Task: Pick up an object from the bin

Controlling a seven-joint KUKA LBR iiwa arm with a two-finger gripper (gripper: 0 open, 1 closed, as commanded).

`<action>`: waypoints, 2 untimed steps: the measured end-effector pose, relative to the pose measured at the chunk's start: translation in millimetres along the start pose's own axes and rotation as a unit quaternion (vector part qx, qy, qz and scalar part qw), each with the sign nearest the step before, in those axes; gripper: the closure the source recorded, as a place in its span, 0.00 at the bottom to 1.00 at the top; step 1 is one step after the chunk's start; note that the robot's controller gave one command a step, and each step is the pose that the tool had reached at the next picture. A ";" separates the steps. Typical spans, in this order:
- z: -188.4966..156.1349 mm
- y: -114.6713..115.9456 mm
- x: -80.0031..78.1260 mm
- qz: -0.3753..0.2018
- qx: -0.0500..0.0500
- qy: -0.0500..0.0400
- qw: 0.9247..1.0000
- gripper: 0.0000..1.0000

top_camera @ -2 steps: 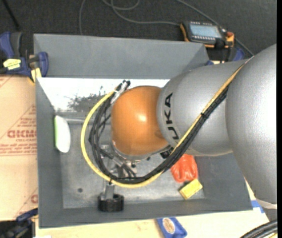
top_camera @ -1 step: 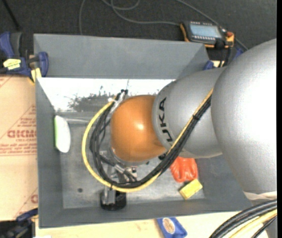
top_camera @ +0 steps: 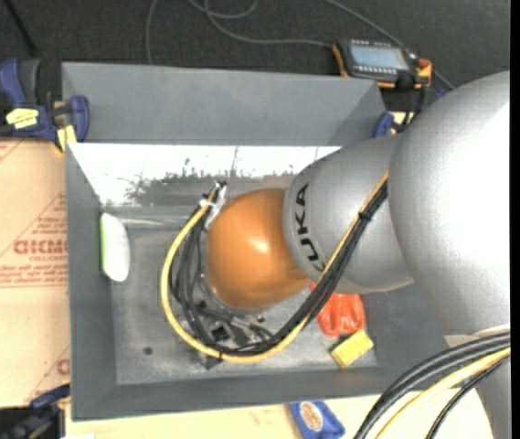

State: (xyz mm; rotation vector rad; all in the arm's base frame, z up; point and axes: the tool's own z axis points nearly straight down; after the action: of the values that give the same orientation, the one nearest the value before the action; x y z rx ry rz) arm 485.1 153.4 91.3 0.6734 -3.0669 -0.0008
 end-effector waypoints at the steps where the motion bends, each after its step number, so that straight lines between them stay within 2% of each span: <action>1: 0.0 -0.1 0.1 0.001 0.000 0.000 1.000 0.00; 2: 0.0 -0.1 0.1 0.002 0.000 0.000 1.000 0.00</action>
Offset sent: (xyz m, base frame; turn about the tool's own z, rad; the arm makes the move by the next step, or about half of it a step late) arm 0.0000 0.0000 0.0000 0.0000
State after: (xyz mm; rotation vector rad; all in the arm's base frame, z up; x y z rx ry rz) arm 485.1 153.3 91.3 0.6685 -3.0670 -0.0008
